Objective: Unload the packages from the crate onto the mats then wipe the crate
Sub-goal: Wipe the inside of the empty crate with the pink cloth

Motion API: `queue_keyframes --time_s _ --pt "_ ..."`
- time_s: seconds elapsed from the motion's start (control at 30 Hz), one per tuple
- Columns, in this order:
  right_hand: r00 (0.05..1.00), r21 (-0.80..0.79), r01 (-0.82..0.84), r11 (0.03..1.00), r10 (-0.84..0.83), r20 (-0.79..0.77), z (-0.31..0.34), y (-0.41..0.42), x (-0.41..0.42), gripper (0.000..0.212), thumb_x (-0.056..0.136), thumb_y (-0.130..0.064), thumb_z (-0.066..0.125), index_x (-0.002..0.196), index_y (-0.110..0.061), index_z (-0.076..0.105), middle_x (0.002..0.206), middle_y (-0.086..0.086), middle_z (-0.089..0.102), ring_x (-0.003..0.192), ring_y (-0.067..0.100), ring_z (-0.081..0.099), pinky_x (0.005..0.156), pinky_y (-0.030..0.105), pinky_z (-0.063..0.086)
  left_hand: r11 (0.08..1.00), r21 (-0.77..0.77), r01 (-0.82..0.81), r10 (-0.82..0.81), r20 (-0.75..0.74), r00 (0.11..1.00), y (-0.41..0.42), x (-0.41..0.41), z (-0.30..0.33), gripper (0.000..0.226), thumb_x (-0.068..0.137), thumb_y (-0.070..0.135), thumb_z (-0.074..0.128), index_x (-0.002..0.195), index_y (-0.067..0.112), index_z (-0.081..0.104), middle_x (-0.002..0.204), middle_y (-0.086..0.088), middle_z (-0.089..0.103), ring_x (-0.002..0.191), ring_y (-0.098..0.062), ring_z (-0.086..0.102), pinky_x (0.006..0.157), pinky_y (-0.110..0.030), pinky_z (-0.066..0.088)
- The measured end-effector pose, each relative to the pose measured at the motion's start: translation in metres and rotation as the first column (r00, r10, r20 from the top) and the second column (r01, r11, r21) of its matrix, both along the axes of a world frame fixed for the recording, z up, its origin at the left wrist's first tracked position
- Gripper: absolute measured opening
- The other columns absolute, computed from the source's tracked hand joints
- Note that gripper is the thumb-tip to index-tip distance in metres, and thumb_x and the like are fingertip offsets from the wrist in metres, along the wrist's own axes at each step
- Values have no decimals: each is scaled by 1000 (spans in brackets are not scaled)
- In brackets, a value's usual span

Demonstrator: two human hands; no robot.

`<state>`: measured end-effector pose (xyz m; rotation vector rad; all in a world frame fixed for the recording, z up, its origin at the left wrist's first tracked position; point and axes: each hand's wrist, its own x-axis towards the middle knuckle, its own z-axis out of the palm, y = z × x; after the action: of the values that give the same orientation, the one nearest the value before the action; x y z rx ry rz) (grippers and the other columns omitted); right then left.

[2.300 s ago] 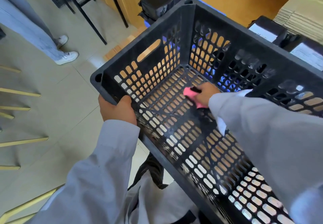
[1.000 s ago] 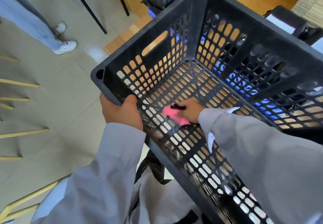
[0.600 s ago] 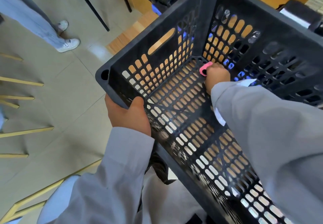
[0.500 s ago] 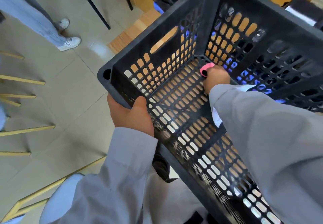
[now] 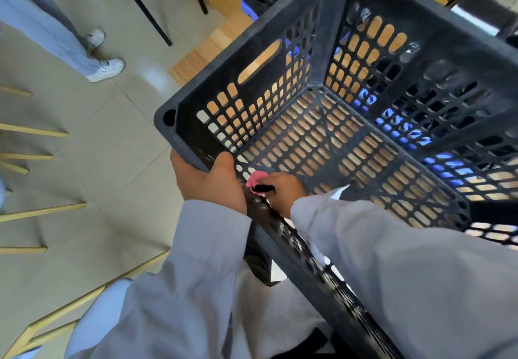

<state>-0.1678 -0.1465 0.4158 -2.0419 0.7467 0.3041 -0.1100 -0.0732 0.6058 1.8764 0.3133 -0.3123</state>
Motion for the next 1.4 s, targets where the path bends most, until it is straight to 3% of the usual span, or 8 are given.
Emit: queue_keyframes --time_s 0.17,0.3,0.4,0.57,0.73,1.03,1.23,1.4 --pt "996 216 40 976 -22 -89 8 -24 6 27 91 -9 65 86 -33 79 69 -9 65 67 20 59 62 27 46 1000 9 4 -4 1 1000 -1 -1 1 41 80 10 61 118 24 55 94 0 66 82 -25 67 76 -47 58" --pt "993 188 -49 981 68 -98 31 -71 6 16 92 -9 60 90 -15 74 77 5 68 73 27 67 68 33 56 1000 -11 3 -4 -8 1000 -2 -1 2 38 84 6 59 119 21 53 82 3 61 67 -17 61 61 -29 53" --pt "993 -28 98 995 -100 -62 48 -122 9 23 96 -13 57 106 -30 70 85 4 72 76 24 70 69 34 57 999 -32 5 -6 -13 1000 -2 -2 3 36 87 4 57 117 22 53 78 5 58 58 -12 56 51 -23 47" --pt "968 -599 109 793 -222 -117 45 -188 35 27 93 -5 47 114 -8 64 105 17 66 100 38 63 81 41 50 998 -60 5 -5 0 1000 -3 -2 3 41 88 0 56 124 20 52 77 9 56 45 7 54 39 -6 40" --pt "954 -649 33 760 -218 -206 18 -169 50 27 93 -2 49 116 -1 62 109 18 65 102 36 62 82 39 50 998 -63 0 0 -7 1000 -1 -1 1 45 87 3 56 126 24 52 84 6 62 54 2 59 44 -12 47" --pt "993 -385 69 920 -101 -62 -1 -70 37 32 92 -6 54 116 -20 69 112 9 62 97 29 65 89 38 58 1000 -30 6 -5 26 1000 -2 0 0 47 84 2 59 127 19 52 89 2 64 58 1 58 47 -7 45" --pt "975 -129 -218 967 222 16 -13 -7 42 49 82 5 53 110 -30 71 113 -5 66 91 15 58 81 30 54 1000 -20 0 1 44 999 -3 0 1 51 82 2 61 130 19 52 105 -1 66 84 -13 65 58 -12 50" --pt "987 96 -154 983 157 -18 -6 -29 41 42 89 2 49 97 -32 74 100 1 72 79 26 66 71 33 55 999 -45 -2 4 43 999 -3 1 1 47 82 -1 59 125 18 54 91 2 64 69 -9 61 49 -9 47"
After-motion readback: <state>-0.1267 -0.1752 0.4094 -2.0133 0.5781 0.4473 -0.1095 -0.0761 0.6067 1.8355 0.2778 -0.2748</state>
